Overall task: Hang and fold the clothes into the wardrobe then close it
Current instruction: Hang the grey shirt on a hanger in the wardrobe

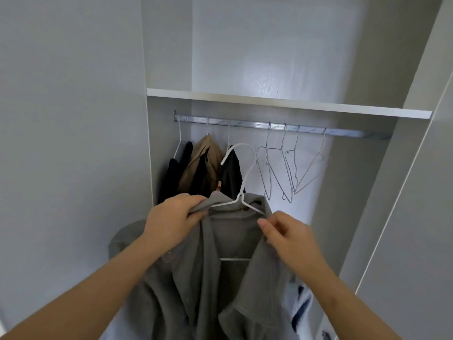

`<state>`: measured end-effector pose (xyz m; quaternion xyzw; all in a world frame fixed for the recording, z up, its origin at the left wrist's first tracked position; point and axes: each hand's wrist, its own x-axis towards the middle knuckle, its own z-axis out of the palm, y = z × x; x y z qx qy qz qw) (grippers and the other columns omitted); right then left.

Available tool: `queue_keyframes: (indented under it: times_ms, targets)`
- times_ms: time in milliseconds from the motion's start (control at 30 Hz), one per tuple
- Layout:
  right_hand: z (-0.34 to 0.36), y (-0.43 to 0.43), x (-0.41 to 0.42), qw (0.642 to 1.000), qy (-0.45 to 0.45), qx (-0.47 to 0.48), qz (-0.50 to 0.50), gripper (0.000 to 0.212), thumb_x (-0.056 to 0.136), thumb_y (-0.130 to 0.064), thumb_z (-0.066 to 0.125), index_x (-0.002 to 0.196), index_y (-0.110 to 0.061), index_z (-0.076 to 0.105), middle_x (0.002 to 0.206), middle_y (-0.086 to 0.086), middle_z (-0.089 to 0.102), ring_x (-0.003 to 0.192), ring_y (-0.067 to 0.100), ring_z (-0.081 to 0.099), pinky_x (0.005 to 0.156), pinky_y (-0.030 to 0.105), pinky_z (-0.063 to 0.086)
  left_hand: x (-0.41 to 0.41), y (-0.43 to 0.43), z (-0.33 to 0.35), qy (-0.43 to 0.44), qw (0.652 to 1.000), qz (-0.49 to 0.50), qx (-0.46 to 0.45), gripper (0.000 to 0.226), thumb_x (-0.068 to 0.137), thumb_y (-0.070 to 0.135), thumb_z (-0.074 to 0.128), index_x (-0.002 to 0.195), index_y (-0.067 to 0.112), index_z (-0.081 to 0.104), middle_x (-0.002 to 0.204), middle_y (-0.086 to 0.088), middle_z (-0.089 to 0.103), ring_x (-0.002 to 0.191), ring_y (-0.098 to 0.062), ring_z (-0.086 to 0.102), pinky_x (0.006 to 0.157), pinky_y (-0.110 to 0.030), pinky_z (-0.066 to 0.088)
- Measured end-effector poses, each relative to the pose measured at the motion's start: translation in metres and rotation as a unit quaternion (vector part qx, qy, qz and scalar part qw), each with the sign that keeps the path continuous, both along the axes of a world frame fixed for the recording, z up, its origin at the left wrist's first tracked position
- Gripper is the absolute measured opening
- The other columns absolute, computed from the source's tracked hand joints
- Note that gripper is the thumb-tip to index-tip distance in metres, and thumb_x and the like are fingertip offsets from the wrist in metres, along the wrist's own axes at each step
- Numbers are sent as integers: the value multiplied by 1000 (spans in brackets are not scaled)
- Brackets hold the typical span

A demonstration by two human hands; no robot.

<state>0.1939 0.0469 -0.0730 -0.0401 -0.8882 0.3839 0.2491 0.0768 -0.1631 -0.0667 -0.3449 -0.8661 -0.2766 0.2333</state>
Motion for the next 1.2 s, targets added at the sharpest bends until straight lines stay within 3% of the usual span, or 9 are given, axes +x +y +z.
queue_keyframes:
  times_ms: [67, 133, 300, 600, 667, 767, 900, 967, 1200]
  targets:
    - [6, 4, -5, 975, 104, 162, -113, 12, 85, -34, 63, 94, -26, 63, 99, -7, 61, 92, 12, 50, 81, 29, 35, -2, -8, 8, -20, 999, -23, 24, 25, 88, 29, 60, 113, 27, 64, 95, 4, 63, 90, -13, 57, 77, -37, 48]
    - [7, 9, -11, 966, 31, 238, -93, 35, 85, -44, 59, 117, -29, 54, 110, -11, 50, 102, 13, 44, 85, 27, 31, -3, -12, 12, -44, 997, -43, 41, 26, 86, 26, 64, 112, 26, 65, 98, 7, 65, 91, -10, 57, 80, -35, 48]
    - [2, 13, -25, 993, -54, 103, 24, 17, 90, -34, 57, 79, -22, 51, 68, -10, 53, 65, 3, 49, 57, 11, 37, -1, -12, 7, -68, 994, -67, 45, 23, 83, 28, 67, 106, 27, 67, 95, 13, 61, 89, -5, 56, 79, -21, 45]
    - [-5, 10, -30, 994, -81, 78, 11, 15, 86, -32, 62, 72, -29, 57, 72, -10, 61, 68, 0, 53, 58, 11, 40, -2, -18, 18, -12, 986, 120, 114, 4, 81, 11, 64, 79, 15, 65, 69, 2, 53, 66, -14, 51, 60, -21, 29]
    - [-6, 10, -31, 996, -64, 52, -21, 11, 85, -31, 63, 75, -31, 59, 74, -9, 63, 72, 4, 55, 65, 21, 43, 11, -15, 17, -106, 992, 11, 69, 23, 76, 6, 64, 72, 27, 53, 60, 8, 51, 55, -2, 51, 55, -16, 33]
    - [-5, 13, -31, 998, -51, 4, -30, 10, 82, -29, 66, 76, -35, 61, 74, -8, 65, 75, 10, 59, 71, 33, 48, 23, -10, 11, -330, 924, -146, -129, 17, 84, 28, 64, 73, 32, 51, 61, 12, 60, 53, 6, 57, 51, -13, 45]
    - [-3, 13, -30, 998, -51, -19, -13, 12, 81, -26, 68, 71, -29, 63, 69, -3, 63, 69, 13, 58, 66, 30, 46, 6, -3, 7, -97, 992, -45, -73, 29, 87, 49, 53, 111, 35, 55, 109, 25, 50, 103, 6, 49, 91, -21, 43]
    - [-2, 13, -29, 999, -44, -27, 9, 11, 81, -26, 69, 71, -27, 64, 71, -2, 63, 66, 8, 56, 63, 22, 44, 1, 7, 4, -92, 989, -80, -84, 46, 89, 49, 51, 130, 30, 45, 121, 19, 46, 113, 0, 45, 99, -23, 38]
    - [-3, 11, -26, 997, 55, 60, -3, 42, 76, -17, 73, 89, -49, 50, 87, -25, 58, 83, -4, 50, 70, 4, 36, 3, 27, -7, -137, 987, -69, 43, 24, 91, 38, 52, 83, 17, 58, 63, 7, 51, 59, -1, 46, 59, -25, 38]
